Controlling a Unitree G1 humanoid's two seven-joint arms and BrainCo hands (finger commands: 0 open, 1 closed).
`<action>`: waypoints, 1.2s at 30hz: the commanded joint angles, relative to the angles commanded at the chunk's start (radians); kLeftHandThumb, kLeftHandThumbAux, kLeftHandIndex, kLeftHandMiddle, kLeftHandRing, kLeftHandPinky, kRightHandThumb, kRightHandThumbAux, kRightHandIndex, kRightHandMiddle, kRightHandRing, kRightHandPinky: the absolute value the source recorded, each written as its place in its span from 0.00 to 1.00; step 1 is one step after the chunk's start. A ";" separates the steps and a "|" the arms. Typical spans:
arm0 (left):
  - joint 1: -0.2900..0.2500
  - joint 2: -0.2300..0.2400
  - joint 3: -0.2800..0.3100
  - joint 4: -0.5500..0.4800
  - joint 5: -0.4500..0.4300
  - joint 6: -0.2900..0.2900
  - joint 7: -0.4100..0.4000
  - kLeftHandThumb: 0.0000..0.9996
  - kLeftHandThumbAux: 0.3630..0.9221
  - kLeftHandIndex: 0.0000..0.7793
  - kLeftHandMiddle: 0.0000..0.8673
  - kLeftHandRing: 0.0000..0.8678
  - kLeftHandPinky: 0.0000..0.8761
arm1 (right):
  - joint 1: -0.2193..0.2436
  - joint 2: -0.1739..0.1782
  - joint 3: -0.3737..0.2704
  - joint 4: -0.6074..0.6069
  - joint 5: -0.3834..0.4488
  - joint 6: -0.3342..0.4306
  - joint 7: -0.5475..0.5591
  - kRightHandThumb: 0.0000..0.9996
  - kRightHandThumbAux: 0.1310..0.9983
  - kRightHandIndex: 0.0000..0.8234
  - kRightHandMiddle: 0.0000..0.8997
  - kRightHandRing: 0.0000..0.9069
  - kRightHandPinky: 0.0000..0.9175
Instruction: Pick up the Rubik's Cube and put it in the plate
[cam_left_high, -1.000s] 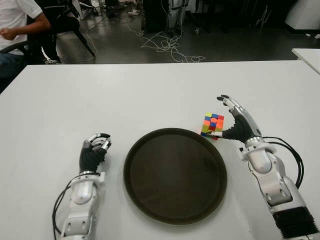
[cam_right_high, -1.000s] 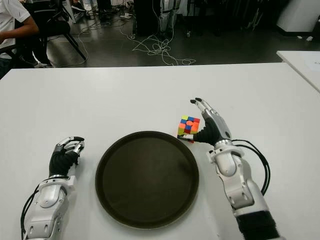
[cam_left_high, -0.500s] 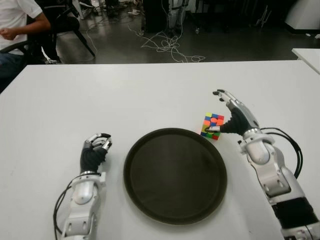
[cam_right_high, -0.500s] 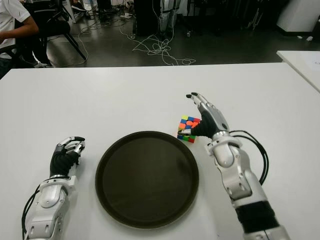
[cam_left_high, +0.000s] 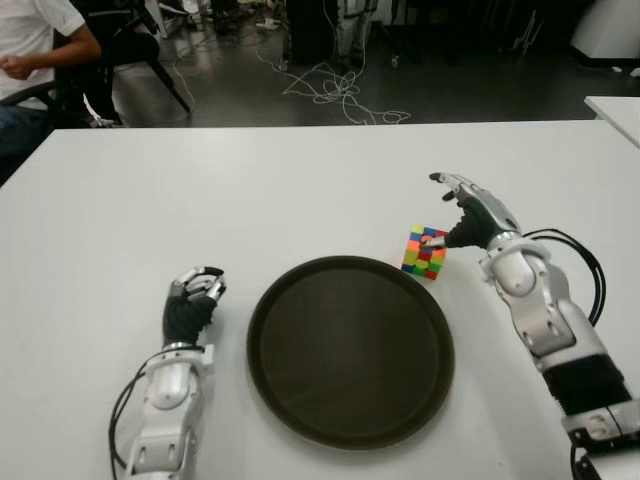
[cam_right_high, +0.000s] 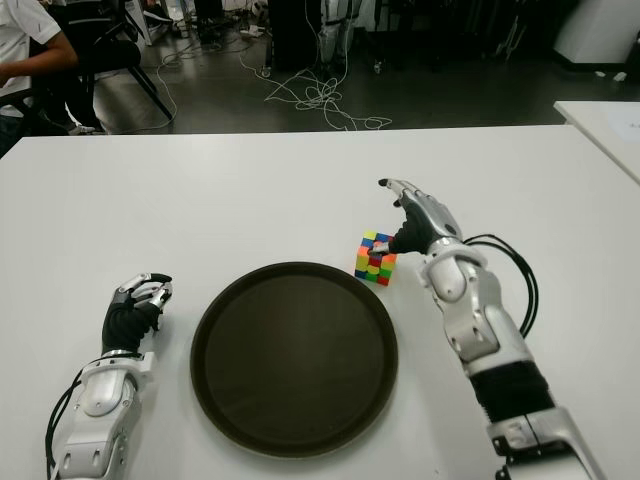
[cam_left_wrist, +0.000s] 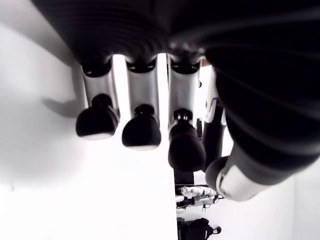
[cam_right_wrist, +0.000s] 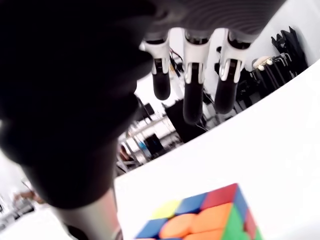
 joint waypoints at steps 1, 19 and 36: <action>0.001 0.000 0.000 0.000 -0.001 -0.001 -0.002 0.71 0.61 0.57 0.94 0.95 0.94 | -0.005 -0.001 0.002 0.006 0.001 0.000 0.003 0.00 0.90 0.04 0.17 0.37 0.32; 0.006 -0.017 0.006 -0.007 -0.007 0.011 0.013 0.71 0.61 0.57 0.94 0.95 0.94 | -0.063 -0.005 0.047 0.077 -0.003 0.000 0.023 0.00 0.98 0.09 0.37 0.64 0.61; 0.015 -0.016 -0.004 -0.010 0.009 -0.006 0.012 0.71 0.61 0.57 0.93 0.95 0.93 | -0.073 -0.036 0.102 0.089 -0.037 -0.030 0.050 0.02 1.00 0.08 0.19 0.34 0.40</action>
